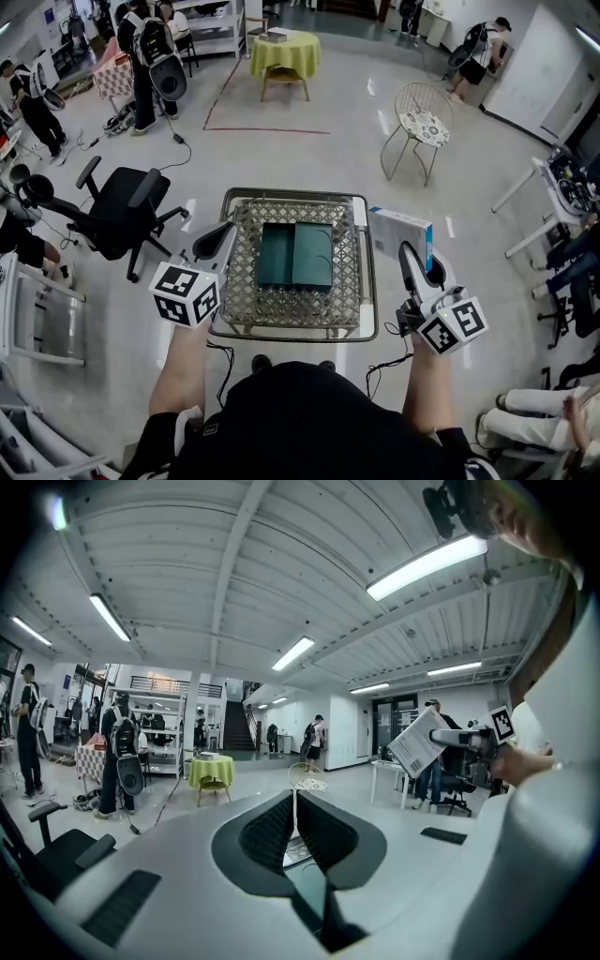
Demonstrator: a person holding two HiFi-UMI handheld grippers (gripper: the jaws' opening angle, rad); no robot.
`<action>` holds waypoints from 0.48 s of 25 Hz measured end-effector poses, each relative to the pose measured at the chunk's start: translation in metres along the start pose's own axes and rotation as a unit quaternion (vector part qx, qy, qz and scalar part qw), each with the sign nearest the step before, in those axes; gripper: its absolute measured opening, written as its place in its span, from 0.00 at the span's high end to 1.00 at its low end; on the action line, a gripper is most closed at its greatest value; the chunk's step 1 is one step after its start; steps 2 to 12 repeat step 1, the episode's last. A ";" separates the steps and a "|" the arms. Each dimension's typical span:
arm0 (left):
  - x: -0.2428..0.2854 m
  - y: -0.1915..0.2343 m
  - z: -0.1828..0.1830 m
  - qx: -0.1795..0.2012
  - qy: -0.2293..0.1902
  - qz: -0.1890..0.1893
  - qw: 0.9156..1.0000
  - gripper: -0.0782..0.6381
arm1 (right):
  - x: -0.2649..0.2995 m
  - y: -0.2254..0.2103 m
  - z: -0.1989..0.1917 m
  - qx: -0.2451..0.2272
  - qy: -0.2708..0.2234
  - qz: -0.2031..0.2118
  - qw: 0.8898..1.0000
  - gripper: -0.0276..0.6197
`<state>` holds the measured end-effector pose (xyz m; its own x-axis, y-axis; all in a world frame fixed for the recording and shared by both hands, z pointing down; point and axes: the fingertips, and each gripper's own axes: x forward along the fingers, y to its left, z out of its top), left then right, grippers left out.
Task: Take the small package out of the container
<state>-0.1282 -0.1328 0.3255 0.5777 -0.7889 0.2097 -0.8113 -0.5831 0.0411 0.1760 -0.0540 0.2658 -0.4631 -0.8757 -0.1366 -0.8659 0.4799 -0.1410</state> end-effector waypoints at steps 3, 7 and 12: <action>-0.001 0.001 -0.001 0.000 0.001 0.000 1.000 0.87 | 0.000 0.001 -0.001 0.001 0.000 0.000 1.000 0.84; -0.001 0.001 -0.001 0.000 0.001 0.000 1.000 0.87 | 0.000 0.001 -0.001 0.001 0.000 0.000 1.000 0.84; -0.001 0.001 -0.001 0.000 0.001 0.000 1.000 0.87 | 0.000 0.001 -0.001 0.001 0.000 0.000 1.000 0.84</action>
